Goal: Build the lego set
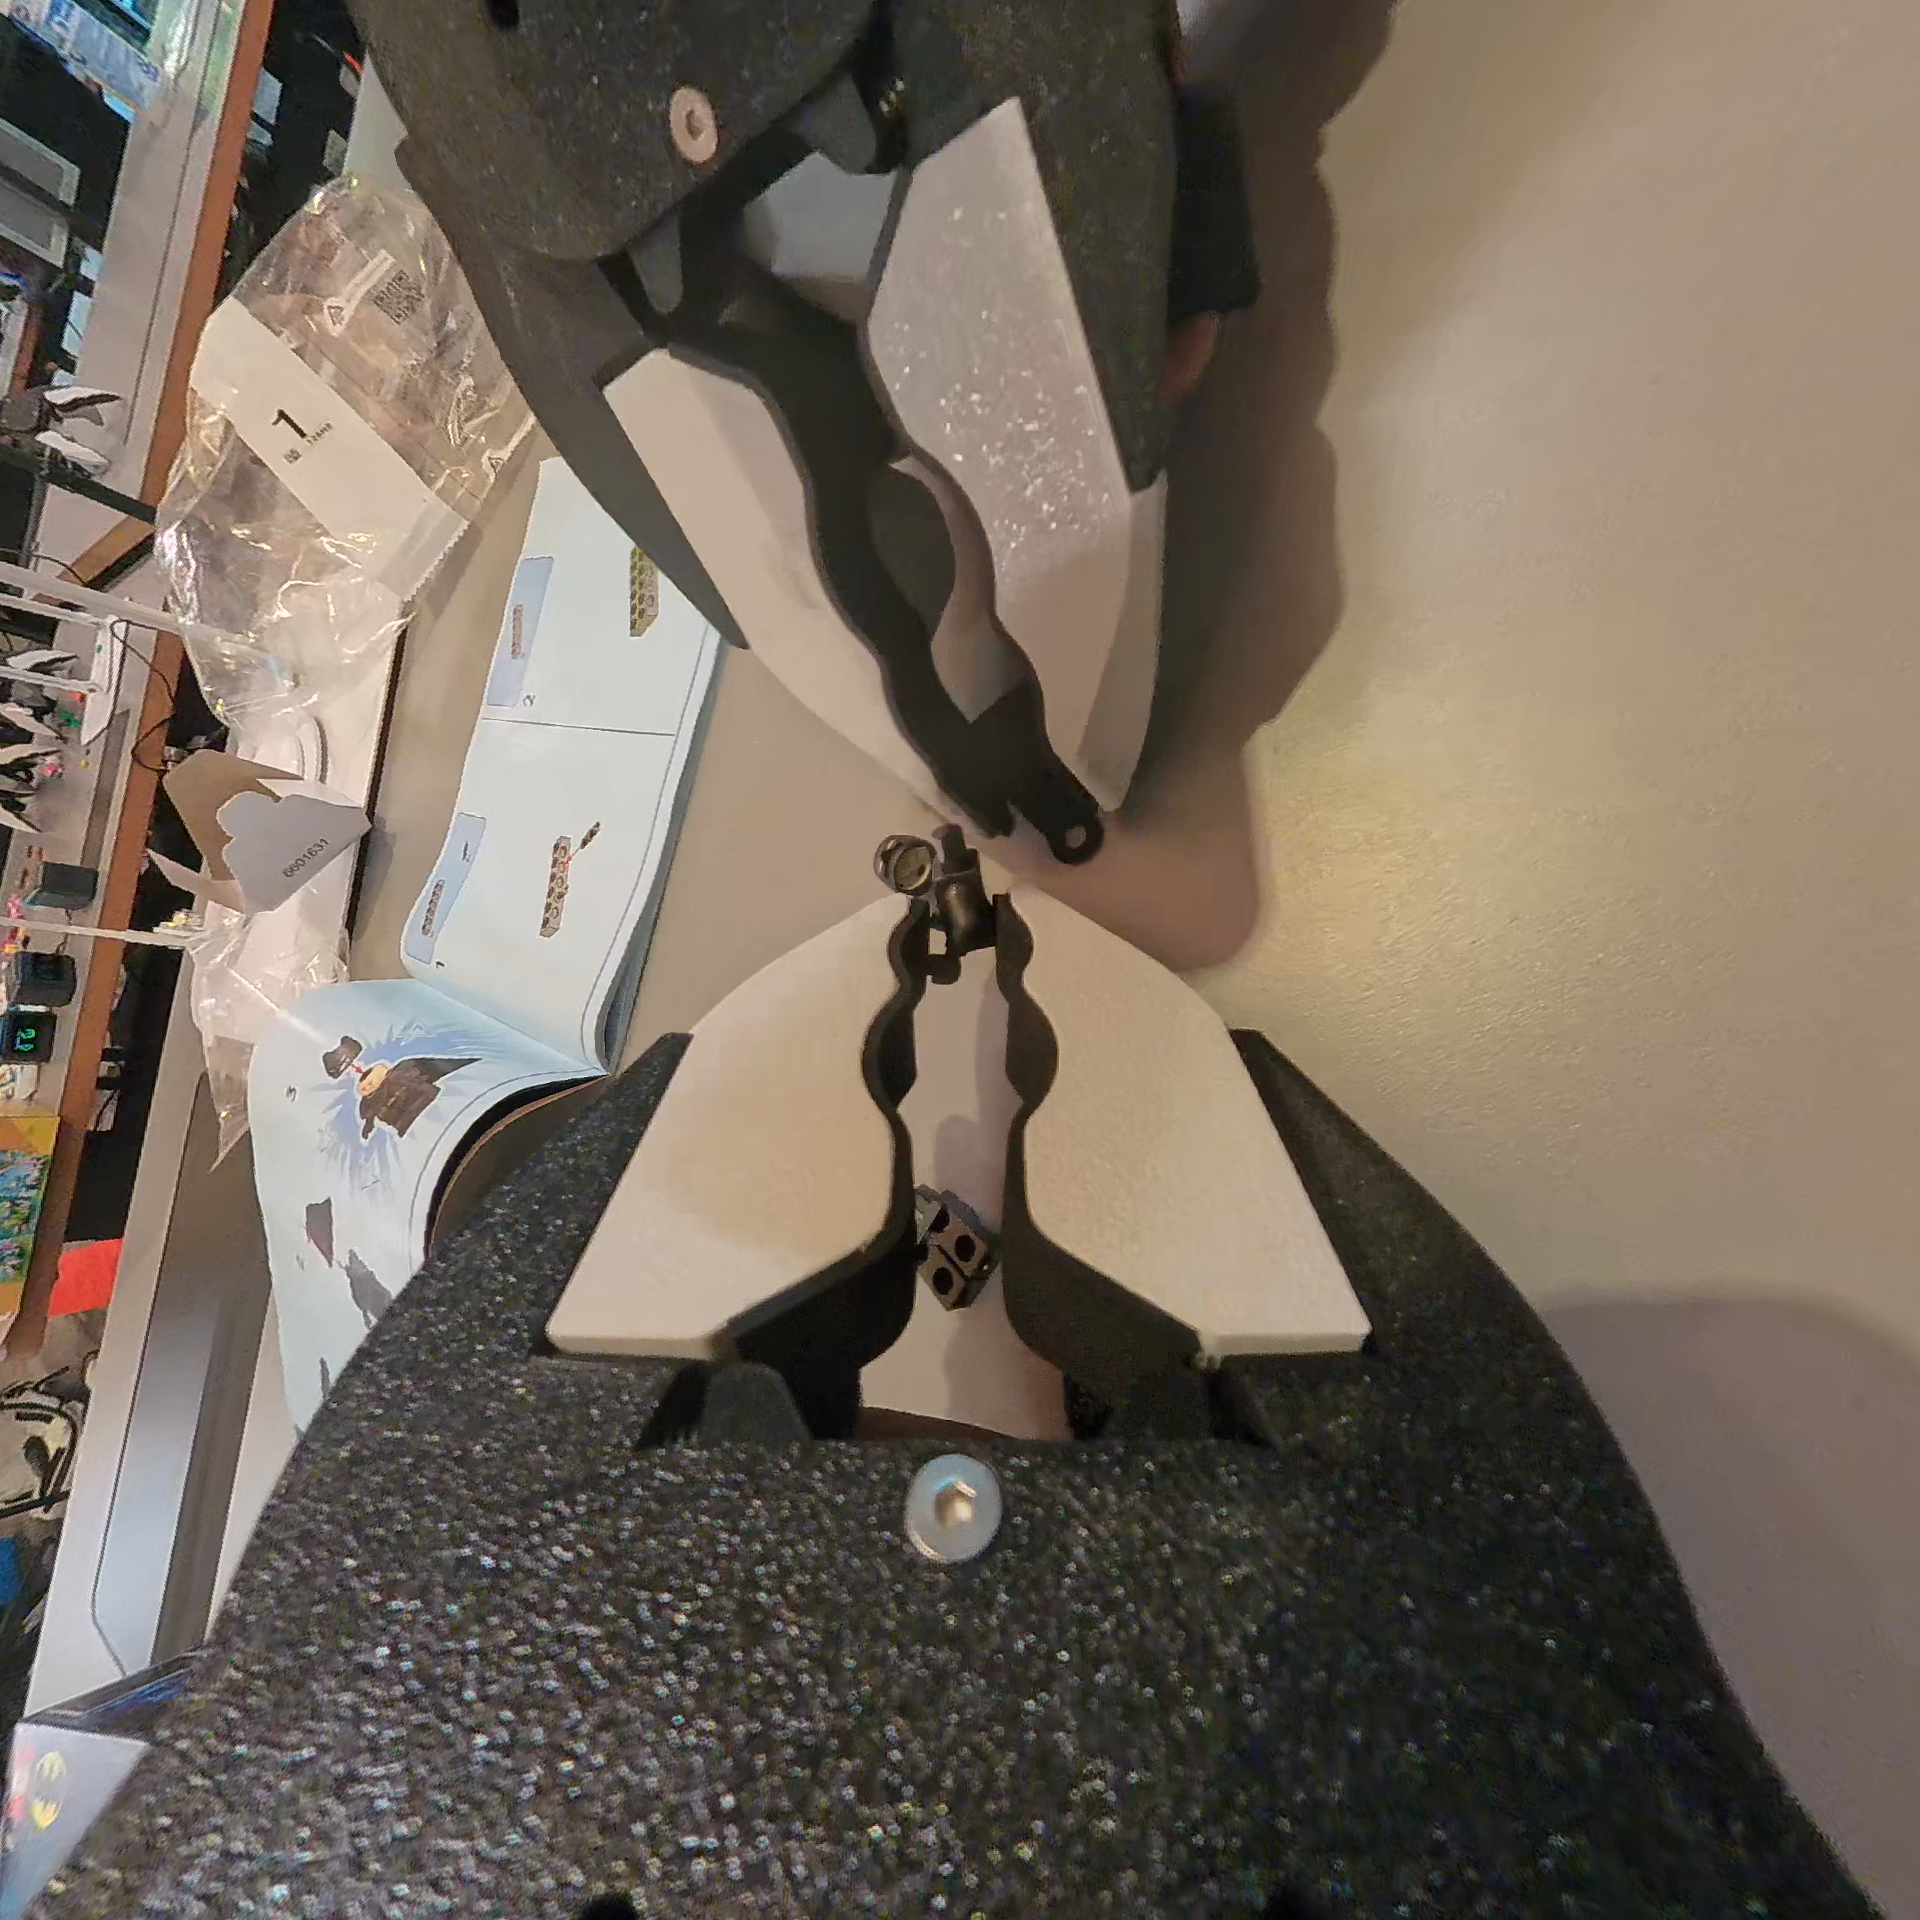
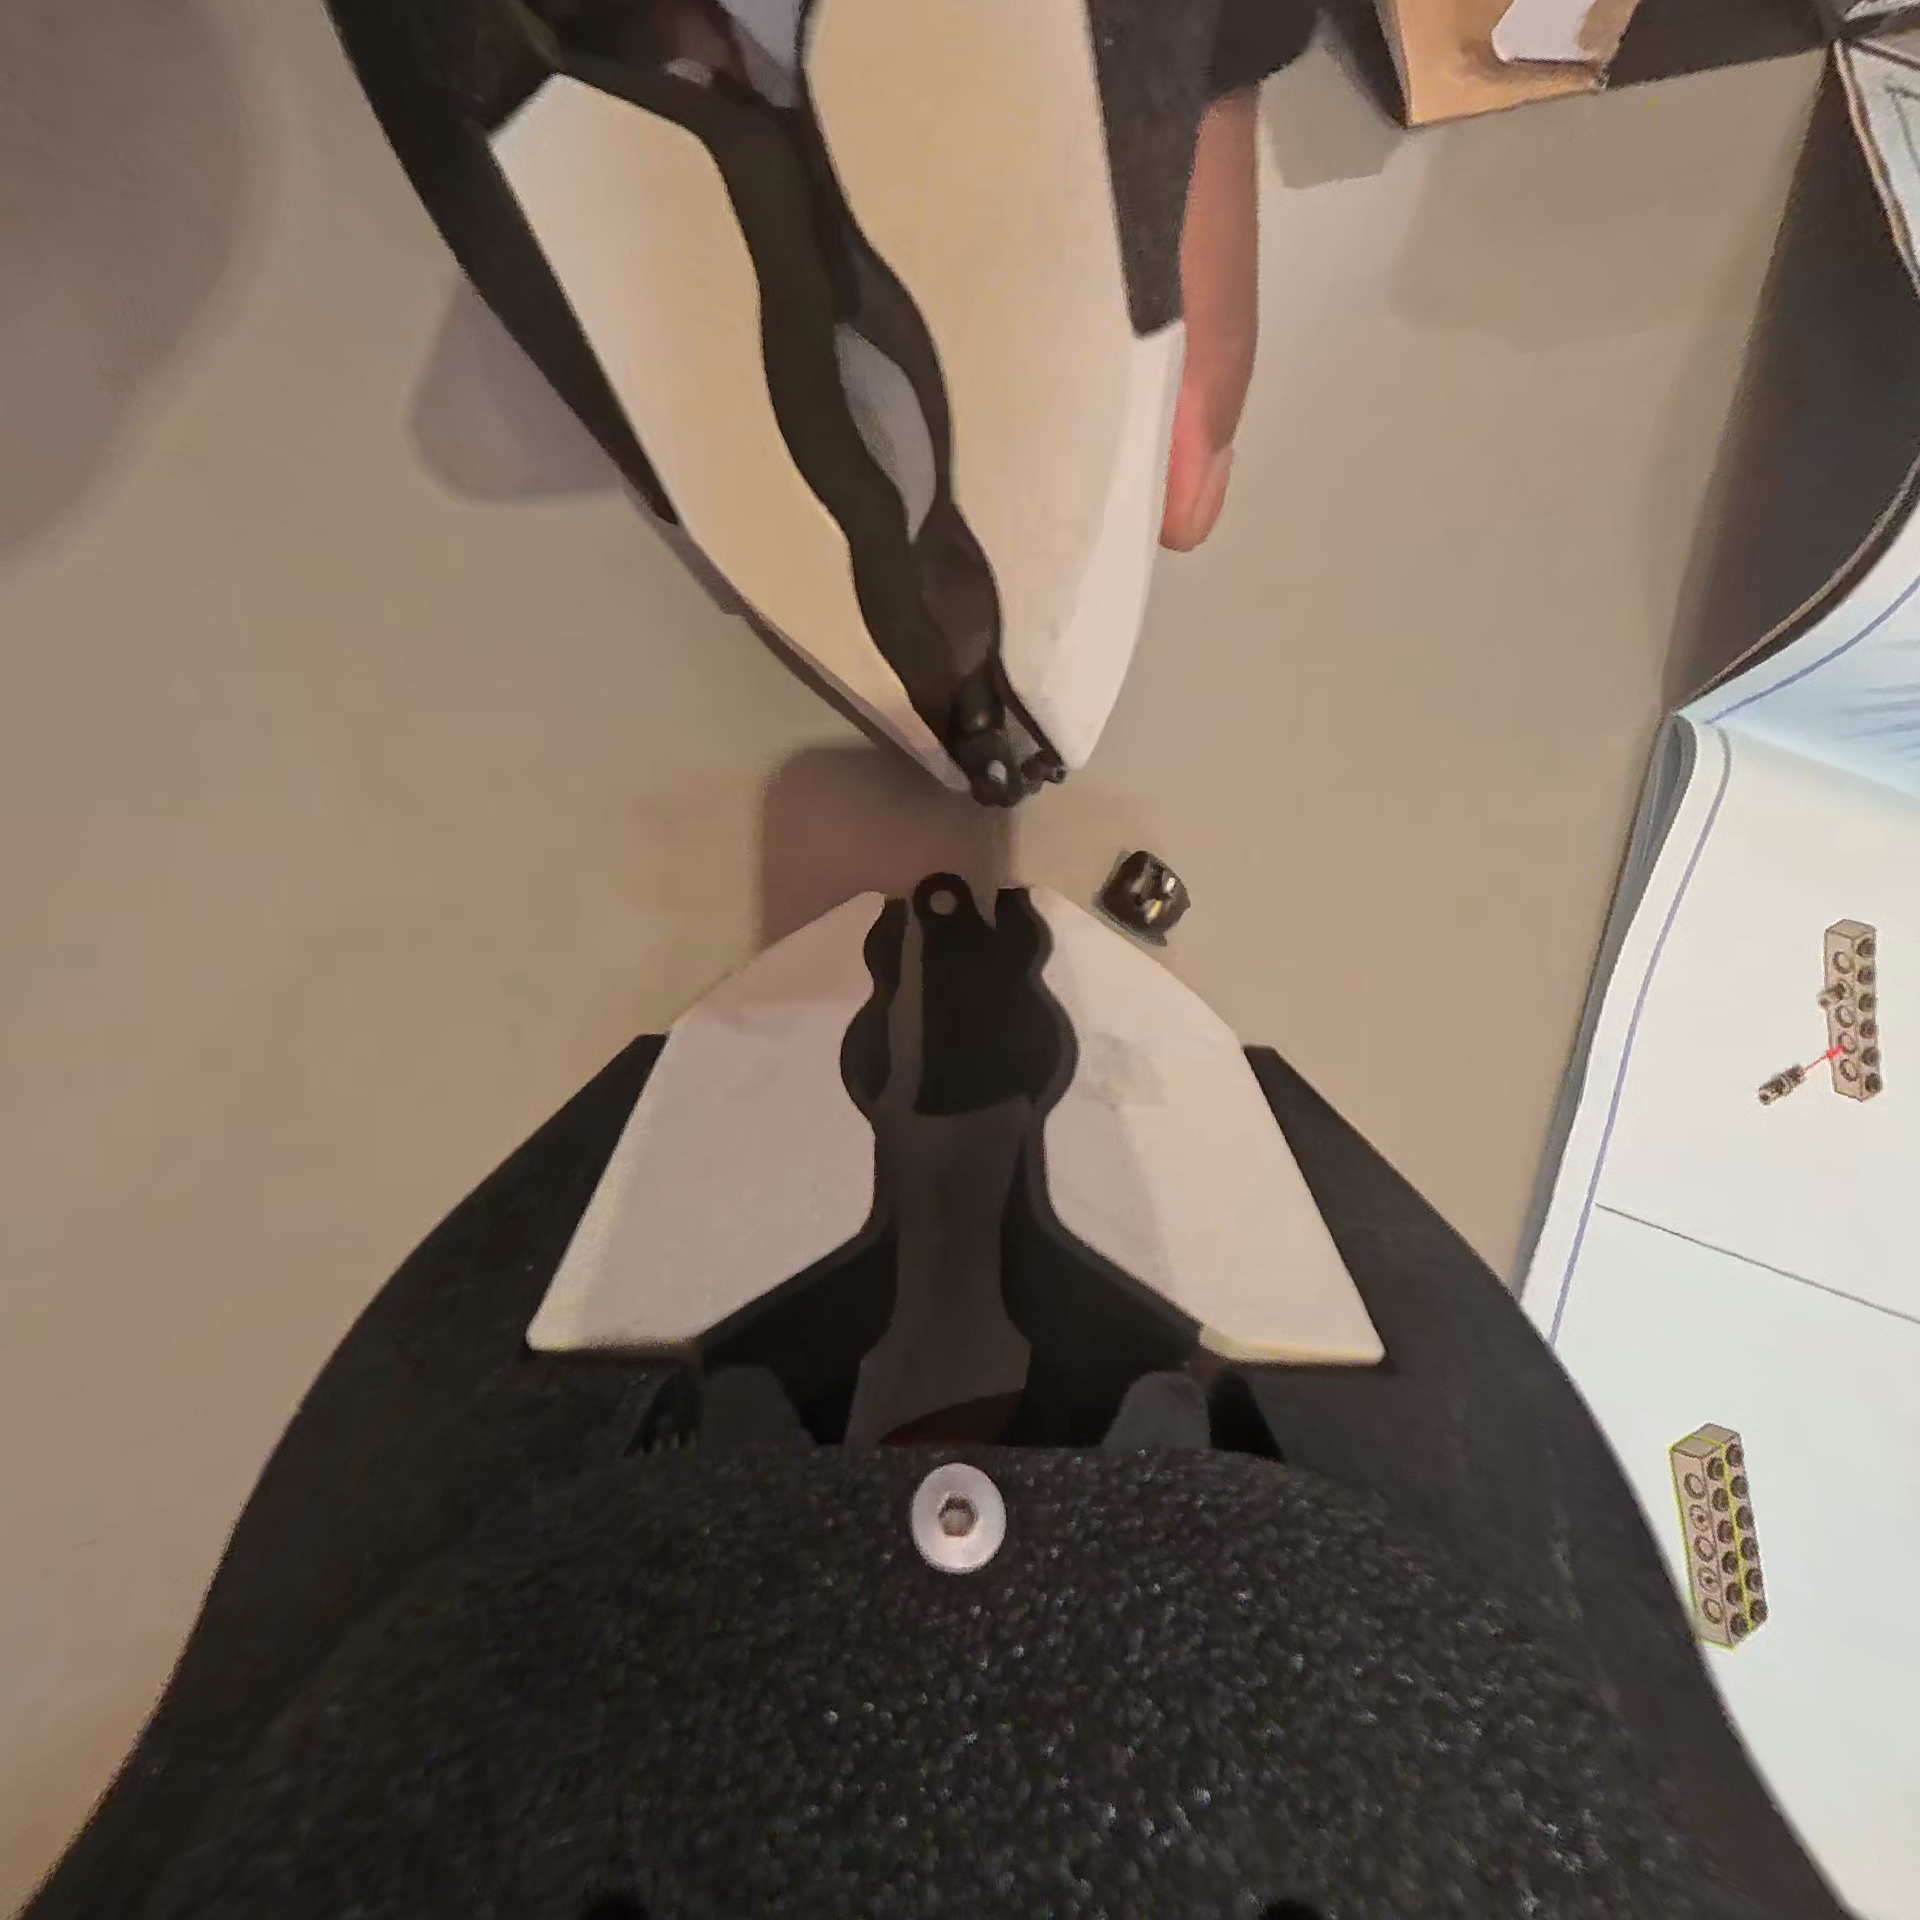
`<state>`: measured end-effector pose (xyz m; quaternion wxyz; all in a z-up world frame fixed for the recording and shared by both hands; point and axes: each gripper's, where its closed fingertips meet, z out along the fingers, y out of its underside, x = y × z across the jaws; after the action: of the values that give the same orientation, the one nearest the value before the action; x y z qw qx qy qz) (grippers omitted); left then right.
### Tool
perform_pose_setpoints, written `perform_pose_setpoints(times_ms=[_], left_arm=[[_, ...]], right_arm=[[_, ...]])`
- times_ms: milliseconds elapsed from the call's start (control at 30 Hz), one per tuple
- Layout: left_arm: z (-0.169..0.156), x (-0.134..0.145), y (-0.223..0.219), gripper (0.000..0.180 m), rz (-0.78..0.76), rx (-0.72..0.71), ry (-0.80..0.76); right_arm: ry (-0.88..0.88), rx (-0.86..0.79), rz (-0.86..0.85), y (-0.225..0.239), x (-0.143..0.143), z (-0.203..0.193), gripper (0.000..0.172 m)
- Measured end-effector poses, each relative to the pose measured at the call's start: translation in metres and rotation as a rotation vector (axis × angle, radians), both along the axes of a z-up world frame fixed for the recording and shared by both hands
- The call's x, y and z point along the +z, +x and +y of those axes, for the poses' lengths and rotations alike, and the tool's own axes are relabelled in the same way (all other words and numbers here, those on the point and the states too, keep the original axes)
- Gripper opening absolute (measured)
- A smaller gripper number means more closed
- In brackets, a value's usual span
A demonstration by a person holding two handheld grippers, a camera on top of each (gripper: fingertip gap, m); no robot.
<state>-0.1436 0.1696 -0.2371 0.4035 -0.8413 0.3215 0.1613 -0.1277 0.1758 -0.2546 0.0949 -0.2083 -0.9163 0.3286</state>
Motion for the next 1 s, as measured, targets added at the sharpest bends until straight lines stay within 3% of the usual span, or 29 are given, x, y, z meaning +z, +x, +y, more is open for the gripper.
perform_pose_setpoints(times_ms=[500,667,1000], left_arm=[[-0.0007,-0.0046,0.003,0.012,-0.006,-0.006,-0.015],[0.0004,-0.0056,0.0026,0.012,-0.005,-0.01,-0.018],[0.0024,-0.0061,0.0011,0.012,0.002,-0.009,-0.021]], right_arm=[[0.014,-0.027,-0.075,-0.0003,-0.0067,0.0022,0.022],[0.013,-0.038,-0.091,0.002,-0.007,0.0024,0.009],[-0.018,-0.057,-0.095,0.0028,-0.0068,0.0019,0.003]])
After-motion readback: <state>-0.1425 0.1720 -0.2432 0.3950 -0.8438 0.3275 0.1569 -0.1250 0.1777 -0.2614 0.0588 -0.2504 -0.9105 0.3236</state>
